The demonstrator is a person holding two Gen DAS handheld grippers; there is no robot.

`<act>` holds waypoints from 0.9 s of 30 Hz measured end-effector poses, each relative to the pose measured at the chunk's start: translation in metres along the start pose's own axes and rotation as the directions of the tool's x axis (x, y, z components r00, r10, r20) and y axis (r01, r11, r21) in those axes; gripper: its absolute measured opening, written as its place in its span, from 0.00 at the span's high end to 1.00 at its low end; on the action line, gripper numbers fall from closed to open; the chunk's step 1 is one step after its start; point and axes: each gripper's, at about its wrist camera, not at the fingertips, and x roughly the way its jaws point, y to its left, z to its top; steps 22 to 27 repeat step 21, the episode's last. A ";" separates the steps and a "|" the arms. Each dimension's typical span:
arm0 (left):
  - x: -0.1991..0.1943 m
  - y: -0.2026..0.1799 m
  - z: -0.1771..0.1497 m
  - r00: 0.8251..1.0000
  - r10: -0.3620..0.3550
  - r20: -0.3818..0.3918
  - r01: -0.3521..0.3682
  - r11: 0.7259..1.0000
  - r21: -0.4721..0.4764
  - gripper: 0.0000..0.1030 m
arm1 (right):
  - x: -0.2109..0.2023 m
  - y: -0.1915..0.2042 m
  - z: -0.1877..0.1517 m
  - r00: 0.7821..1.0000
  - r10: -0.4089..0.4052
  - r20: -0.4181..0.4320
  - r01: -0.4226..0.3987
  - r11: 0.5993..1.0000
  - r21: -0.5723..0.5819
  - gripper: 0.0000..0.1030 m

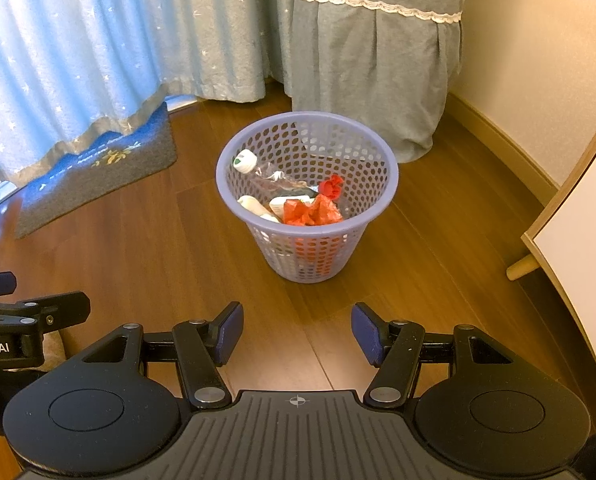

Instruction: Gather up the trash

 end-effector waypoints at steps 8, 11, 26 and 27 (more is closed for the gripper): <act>0.000 -0.002 0.000 1.000 -0.006 0.001 0.006 1.000 0.012 0.01 | 0.000 -0.002 -0.001 1.000 -0.003 -0.001 0.003 1.000 0.006 0.44; 0.001 -0.003 0.000 1.000 -0.009 -0.001 0.009 1.000 0.013 0.01 | 0.000 -0.002 -0.001 1.000 -0.003 -0.001 0.003 1.000 0.005 0.44; 0.000 -0.004 0.000 1.000 -0.022 0.009 0.022 1.000 0.005 0.01 | 0.000 -0.001 -0.001 1.000 -0.002 -0.002 0.002 1.000 0.006 0.44; 0.000 -0.004 0.000 1.000 -0.022 0.009 0.022 1.000 0.005 0.01 | 0.000 -0.001 -0.001 1.000 -0.002 -0.002 0.002 1.000 0.006 0.44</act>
